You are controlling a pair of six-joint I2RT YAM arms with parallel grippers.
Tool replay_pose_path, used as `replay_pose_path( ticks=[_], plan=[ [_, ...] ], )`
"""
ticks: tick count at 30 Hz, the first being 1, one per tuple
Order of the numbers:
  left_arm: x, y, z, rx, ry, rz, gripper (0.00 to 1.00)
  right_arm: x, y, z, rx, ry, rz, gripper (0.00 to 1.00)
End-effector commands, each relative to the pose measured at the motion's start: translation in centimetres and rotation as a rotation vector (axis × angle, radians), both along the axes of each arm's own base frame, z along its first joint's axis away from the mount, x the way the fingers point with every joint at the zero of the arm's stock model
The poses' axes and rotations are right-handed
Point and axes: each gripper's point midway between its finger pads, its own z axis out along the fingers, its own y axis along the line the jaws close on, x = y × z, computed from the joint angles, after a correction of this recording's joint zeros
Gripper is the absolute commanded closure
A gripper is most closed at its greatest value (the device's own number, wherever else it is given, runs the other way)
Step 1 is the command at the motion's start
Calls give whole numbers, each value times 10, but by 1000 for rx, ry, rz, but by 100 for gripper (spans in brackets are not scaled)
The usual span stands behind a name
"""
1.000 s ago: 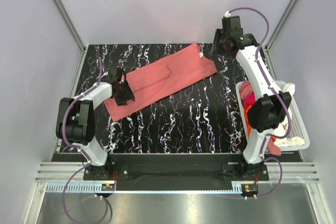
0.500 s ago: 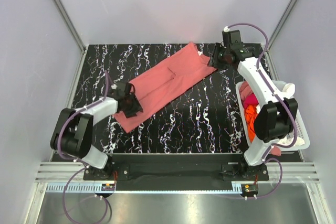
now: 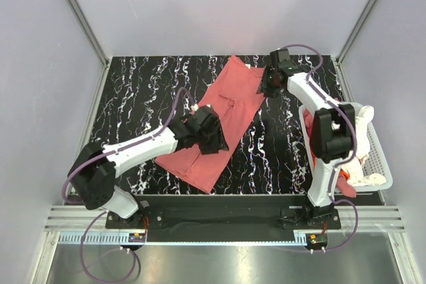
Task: Fold and stack the t-shirts
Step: Fold the tshirt
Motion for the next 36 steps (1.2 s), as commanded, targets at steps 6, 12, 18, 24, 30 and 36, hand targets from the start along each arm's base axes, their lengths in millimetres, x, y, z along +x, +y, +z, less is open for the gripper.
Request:
replay_pose_path(
  ticks=[6, 12, 18, 24, 30, 36],
  plan=[
    [46, 57, 56, 18, -188, 0, 49, 69, 4, -37, -8, -23, -112, 61],
    [59, 116, 32, 71, -187, 36, 47, 93, 4, -70, -67, -6, -74, 62],
    [38, 90, 2, 83, -158, -101, 50, 108, 7, -91, -114, 54, -11, 64],
    [1, 58, -42, 137, -89, -215, 51, 123, 19, -84, -95, 21, 58, 64],
    [-35, 35, -83, 208, -27, -278, 52, 121, 32, -100, -10, 65, 55, 64],
    [-57, 7, -93, 226, -15, -314, 52, 128, 42, -112, 29, 66, 60, 64]
  ],
)
